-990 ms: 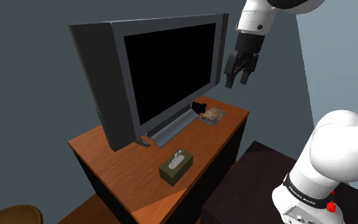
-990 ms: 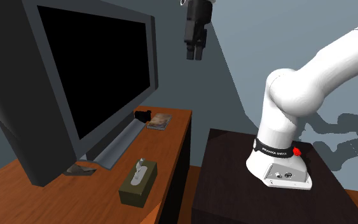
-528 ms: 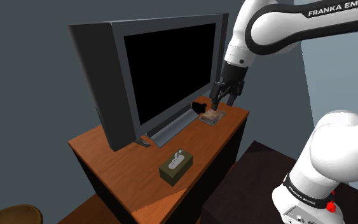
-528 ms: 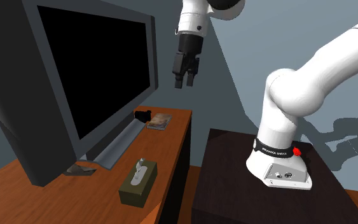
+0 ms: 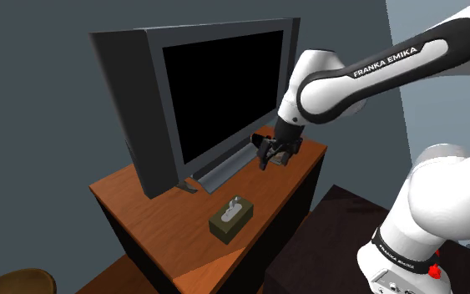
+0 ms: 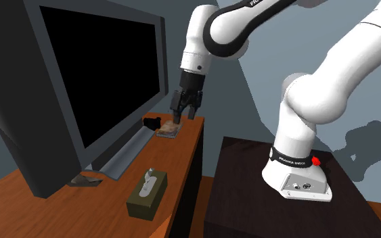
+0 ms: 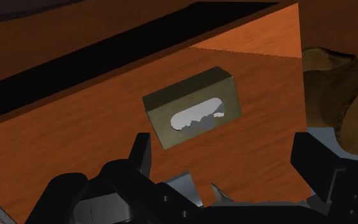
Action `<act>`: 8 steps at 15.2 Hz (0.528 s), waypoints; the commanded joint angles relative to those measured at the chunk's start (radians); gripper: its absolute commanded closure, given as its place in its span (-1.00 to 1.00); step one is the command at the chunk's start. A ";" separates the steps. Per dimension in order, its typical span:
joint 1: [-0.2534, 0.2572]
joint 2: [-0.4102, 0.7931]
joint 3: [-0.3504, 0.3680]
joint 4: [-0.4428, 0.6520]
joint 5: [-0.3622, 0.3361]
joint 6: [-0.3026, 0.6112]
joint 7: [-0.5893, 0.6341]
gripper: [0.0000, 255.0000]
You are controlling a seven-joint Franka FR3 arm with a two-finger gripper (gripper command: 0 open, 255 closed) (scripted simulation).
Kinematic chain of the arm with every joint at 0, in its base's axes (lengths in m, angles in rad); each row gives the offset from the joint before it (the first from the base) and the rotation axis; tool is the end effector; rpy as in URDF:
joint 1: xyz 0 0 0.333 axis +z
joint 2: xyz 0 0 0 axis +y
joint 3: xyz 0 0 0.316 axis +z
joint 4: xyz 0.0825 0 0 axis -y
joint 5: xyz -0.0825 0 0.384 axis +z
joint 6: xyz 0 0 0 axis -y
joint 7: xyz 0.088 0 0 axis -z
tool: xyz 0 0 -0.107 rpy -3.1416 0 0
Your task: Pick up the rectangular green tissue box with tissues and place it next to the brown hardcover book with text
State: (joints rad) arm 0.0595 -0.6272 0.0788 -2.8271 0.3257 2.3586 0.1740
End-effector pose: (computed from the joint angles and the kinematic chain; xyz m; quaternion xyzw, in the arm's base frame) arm 0.3412 0.0490 0.3861 -0.9834 0.1287 -0.0642 0.1110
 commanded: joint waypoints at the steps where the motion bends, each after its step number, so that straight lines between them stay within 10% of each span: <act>1: 0.022 0.076 0.012 -0.020 0.043 0.117 0.003 -1.00; 8: 0.173 0.429 -0.016 0.009 0.302 0.502 -0.104 -1.00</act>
State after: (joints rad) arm 0.2031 -0.2475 0.0719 -2.8241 0.5721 2.8059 0.0980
